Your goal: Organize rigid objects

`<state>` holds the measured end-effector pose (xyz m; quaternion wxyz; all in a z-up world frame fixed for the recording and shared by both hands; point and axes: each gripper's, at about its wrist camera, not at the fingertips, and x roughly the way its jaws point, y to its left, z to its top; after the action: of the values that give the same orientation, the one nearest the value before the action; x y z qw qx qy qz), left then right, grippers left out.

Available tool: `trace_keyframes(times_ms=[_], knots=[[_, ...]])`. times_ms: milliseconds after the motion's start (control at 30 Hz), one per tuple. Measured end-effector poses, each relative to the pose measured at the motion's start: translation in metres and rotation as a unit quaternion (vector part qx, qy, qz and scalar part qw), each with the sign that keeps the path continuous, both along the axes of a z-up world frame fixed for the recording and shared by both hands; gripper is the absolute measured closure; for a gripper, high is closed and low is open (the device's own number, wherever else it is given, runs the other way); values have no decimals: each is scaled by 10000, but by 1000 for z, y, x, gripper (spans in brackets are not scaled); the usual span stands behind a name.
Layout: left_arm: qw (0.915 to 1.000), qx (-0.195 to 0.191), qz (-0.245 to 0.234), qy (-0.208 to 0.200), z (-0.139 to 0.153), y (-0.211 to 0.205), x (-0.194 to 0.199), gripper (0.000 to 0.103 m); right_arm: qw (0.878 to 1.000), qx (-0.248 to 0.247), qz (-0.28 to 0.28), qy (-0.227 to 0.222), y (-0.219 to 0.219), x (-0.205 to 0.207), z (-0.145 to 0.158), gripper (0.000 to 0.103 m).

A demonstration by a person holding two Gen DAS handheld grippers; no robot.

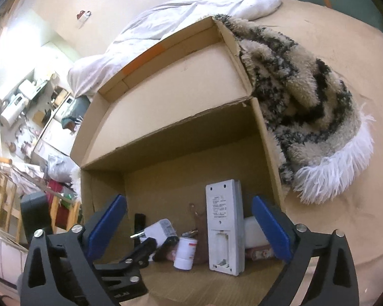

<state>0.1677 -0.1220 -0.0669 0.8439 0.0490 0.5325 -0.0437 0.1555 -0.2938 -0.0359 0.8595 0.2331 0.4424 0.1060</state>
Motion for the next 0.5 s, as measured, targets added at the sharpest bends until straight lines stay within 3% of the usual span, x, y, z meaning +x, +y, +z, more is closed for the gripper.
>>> trace_keyframes(times_ms=[133,233,500], knots=[[9985,366,282,-308,20,18,-12,0,9999,-111,27,-104,1,-12,9,0],[9968,394,459,-525,36,29,-22,0,9993,-277,72,-230,4,-22,21,0],[9940,-34,561,-938,80,65,-55,0,9963,-582,44,-637,10,-57,53,0]])
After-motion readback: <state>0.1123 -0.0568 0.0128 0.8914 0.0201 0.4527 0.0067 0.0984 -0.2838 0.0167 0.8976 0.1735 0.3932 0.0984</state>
